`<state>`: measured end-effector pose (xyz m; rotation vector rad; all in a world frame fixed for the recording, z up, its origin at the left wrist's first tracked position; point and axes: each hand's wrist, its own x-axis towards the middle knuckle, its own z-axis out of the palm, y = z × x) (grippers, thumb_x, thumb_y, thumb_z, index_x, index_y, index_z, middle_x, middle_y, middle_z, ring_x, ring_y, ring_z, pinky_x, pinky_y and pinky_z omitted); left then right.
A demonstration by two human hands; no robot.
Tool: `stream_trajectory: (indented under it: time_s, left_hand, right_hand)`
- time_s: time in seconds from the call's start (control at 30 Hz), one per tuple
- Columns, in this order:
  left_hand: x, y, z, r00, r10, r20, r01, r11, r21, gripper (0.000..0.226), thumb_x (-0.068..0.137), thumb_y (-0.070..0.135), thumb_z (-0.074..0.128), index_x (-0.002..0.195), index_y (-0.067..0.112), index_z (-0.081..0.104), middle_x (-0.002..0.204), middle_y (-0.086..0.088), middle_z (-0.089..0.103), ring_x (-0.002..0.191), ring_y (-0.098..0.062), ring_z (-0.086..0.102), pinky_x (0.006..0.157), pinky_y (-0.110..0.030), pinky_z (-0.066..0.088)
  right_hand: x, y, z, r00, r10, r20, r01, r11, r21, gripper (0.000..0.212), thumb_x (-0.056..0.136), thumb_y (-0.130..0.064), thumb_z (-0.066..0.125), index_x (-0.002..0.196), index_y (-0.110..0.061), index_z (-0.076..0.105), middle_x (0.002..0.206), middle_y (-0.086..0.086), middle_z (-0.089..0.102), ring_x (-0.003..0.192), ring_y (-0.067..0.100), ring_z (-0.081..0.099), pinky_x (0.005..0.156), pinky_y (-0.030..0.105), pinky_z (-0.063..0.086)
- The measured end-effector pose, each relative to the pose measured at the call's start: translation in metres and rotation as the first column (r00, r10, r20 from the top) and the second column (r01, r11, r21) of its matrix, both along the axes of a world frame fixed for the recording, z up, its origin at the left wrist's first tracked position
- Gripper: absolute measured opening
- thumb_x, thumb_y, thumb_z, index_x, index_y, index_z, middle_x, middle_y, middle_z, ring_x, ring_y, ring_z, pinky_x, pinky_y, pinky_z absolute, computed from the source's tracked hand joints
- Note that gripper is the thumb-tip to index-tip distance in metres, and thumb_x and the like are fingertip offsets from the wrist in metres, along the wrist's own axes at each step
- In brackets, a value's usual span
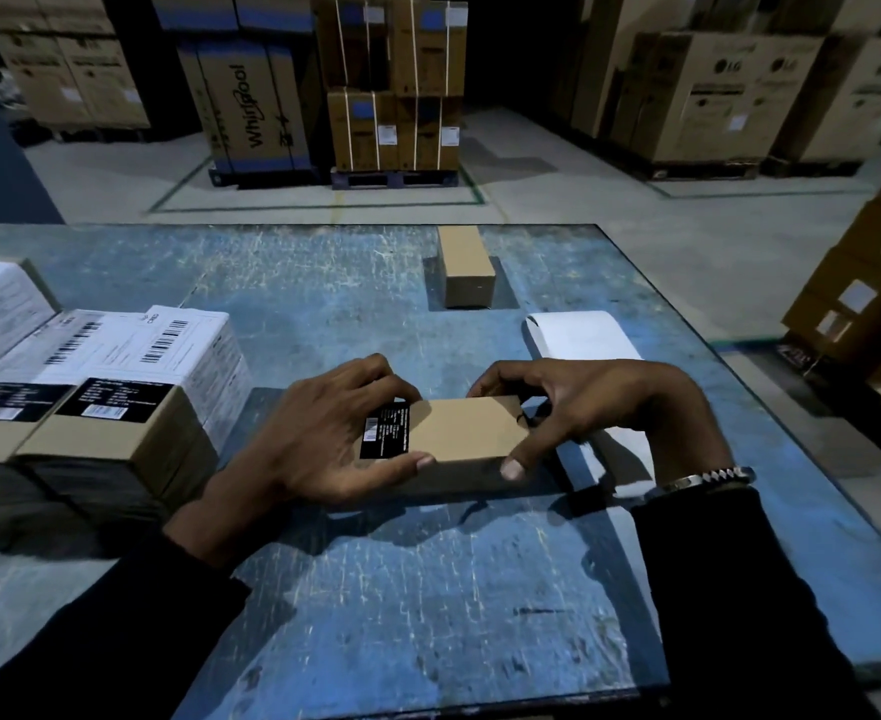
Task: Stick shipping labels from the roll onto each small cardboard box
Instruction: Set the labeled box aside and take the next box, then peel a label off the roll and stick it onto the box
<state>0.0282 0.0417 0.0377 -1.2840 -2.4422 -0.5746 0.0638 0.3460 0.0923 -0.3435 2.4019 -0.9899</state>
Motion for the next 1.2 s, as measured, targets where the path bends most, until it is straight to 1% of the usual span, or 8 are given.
stream_trajectory:
  time_s: [0.2,0.33,0.47,0.6,0.77,0.93,1.07,1.2]
  left_hand:
    - [0.001,0.0,-0.002,1.0,-0.011,-0.007,0.012,1.0,0.022,0.061,0.092,0.077,0.052,0.117,0.024,0.072,0.105,0.011,0.059,0.087,-0.011,0.059,0.063,-0.034,0.049]
    - [0.003,0.001,-0.001,1.0,-0.01,-0.023,0.011,0.999,0.033,0.058,0.091,0.073,0.056,0.115,0.024,0.073,0.104,0.009,0.061,0.086,-0.012,0.06,0.062,-0.032,0.05]
    - [0.006,0.001,0.002,1.0,-0.003,-0.022,0.004,1.0,0.025,0.06,0.092,0.074,0.054,0.116,0.023,0.075,0.104,0.007,0.062,0.085,-0.014,0.062,0.06,-0.033,0.051]
    - [0.015,0.002,0.007,1.0,0.019,0.022,-0.02,0.999,0.047,0.056,0.092,0.07,0.056,0.118,0.024,0.075,0.106,0.009,0.062,0.089,-0.012,0.063,0.064,-0.034,0.052]
    - [0.018,0.003,0.008,0.984,0.005,0.175,-0.024,0.994,0.103,0.05,0.094,0.065,0.058,0.125,0.029,0.073,0.114,0.013,0.06,0.101,-0.007,0.066,0.079,-0.028,0.051]
    - [0.019,0.006,0.008,0.985,0.003,0.175,-0.021,0.995,0.1,0.053,0.094,0.058,0.062,0.127,0.019,0.074,0.114,0.004,0.062,0.102,-0.012,0.065,0.082,-0.02,0.047]
    - [0.02,0.007,0.008,0.984,-0.003,0.178,-0.018,0.993,0.116,0.053,0.094,0.056,0.063,0.126,0.017,0.074,0.115,0.002,0.062,0.104,-0.015,0.065,0.084,-0.023,0.049]
    - [0.025,0.009,0.012,0.996,-0.007,0.089,-0.006,0.99,0.139,0.054,0.092,0.055,0.064,0.127,0.014,0.076,0.117,-0.004,0.062,0.109,-0.024,0.063,0.09,-0.044,0.051]
  right_hand:
    - [0.012,0.01,0.013,0.918,-0.325,-0.227,0.285,0.939,-0.194,0.058,0.075,-0.055,0.087,0.128,-0.045,0.067,0.125,-0.016,0.073,0.119,-0.002,0.066,0.104,0.048,0.059]
    - [0.041,0.052,0.027,0.912,-0.243,-0.329,0.28,0.957,0.071,0.073,0.07,-0.058,0.092,0.136,-0.049,0.06,0.14,-0.027,0.06,0.134,-0.009,0.051,0.118,0.036,0.046]
    - [0.08,0.085,0.016,0.984,-0.126,-0.127,0.16,0.941,0.298,0.102,0.06,-0.057,0.099,0.146,-0.06,0.045,0.15,-0.036,0.042,0.139,-0.007,0.041,0.112,0.02,0.034]
    - [0.096,0.104,-0.013,0.958,-0.214,-0.19,0.255,0.941,0.222,0.097,0.066,-0.051,0.098,0.145,-0.065,0.043,0.156,-0.036,0.032,0.146,-0.005,0.034,0.104,0.008,0.03]
    - [0.1,0.114,-0.037,0.949,-0.207,-0.235,0.239,0.964,0.116,0.083,0.079,-0.034,0.094,0.142,-0.066,0.049,0.159,-0.038,0.028,0.136,-0.031,0.025,0.103,-0.005,0.024]
    - [0.105,0.118,-0.051,0.869,-0.308,-0.386,0.318,0.947,-0.04,0.062,0.082,-0.024,0.091,0.133,-0.053,0.068,0.151,-0.033,0.053,0.142,-0.01,0.046,0.117,0.024,0.035]
    - [0.109,0.107,-0.049,0.753,-0.537,-0.379,0.378,0.825,-0.419,0.038,0.085,0.002,0.083,0.112,-0.024,0.082,0.114,-0.006,0.081,0.102,0.007,0.074,0.086,0.02,0.059]
    - [0.105,0.094,-0.041,0.664,-0.61,-0.432,0.395,0.777,-0.49,0.032,0.082,0.002,0.085,0.102,-0.022,0.082,0.093,-0.01,0.082,0.082,0.0,0.074,0.074,0.015,0.057]
